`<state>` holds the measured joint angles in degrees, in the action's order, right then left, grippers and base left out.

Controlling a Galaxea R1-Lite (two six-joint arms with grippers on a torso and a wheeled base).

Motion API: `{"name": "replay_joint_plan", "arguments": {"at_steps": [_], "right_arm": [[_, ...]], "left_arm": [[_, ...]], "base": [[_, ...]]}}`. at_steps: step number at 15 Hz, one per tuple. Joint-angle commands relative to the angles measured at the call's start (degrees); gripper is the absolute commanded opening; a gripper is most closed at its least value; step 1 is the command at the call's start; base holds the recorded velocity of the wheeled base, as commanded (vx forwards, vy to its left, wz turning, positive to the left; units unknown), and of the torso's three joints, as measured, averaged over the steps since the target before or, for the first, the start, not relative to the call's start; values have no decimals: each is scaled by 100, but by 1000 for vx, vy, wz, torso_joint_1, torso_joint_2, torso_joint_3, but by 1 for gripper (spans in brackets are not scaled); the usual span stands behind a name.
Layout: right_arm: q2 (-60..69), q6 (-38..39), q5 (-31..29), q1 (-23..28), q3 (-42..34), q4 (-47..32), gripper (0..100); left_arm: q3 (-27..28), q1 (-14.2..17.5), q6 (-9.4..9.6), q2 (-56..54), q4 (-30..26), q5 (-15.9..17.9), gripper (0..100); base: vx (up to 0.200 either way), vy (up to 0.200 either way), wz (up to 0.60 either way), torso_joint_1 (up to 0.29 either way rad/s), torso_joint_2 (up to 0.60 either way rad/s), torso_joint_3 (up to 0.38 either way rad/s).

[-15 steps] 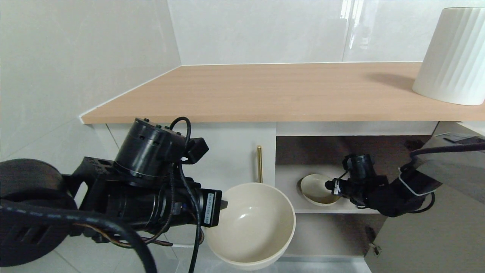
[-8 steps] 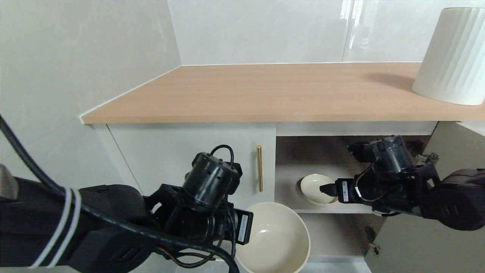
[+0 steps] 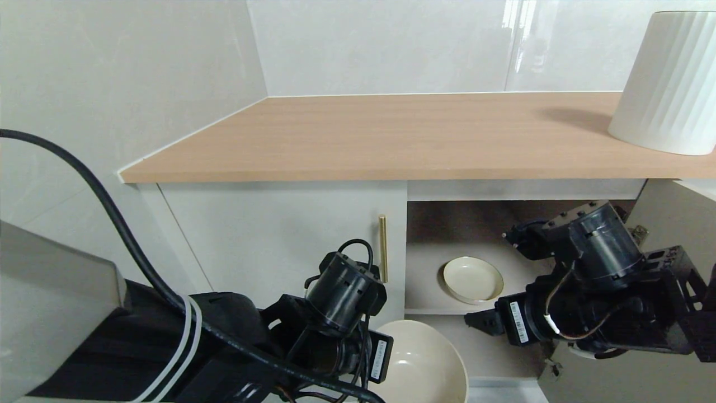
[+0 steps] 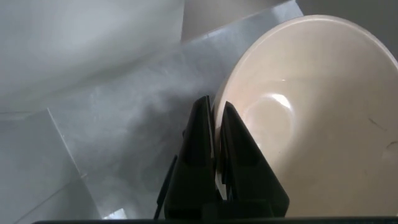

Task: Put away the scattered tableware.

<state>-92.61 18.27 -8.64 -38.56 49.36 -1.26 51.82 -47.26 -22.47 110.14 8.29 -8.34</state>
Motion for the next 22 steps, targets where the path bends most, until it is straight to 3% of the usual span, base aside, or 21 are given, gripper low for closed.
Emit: {"name": "replay_joint_plan", "arguments": {"at_steps": [1,9,10,22], "right_arm": [[-407,18,12,-205,-23,-6,100],[-864,124,223,-354,12,29,100],[-881,150,223,-354,12,90,0],[-943,352,478,-416,56,187,0]], "left_arm": [[12,-2,-3,42,85,-1,0],[-5,-55,-21,-19,305,-19,0],[-5,-64,-21,-19,305,-19,0],[-5,-73,-30,-19,314,-19,0]], "base": [[0,0,0,0,0,0],[0,0,0,0,0,0],[0,0,0,0,0,0],[0,0,0,0,0,0]]}}
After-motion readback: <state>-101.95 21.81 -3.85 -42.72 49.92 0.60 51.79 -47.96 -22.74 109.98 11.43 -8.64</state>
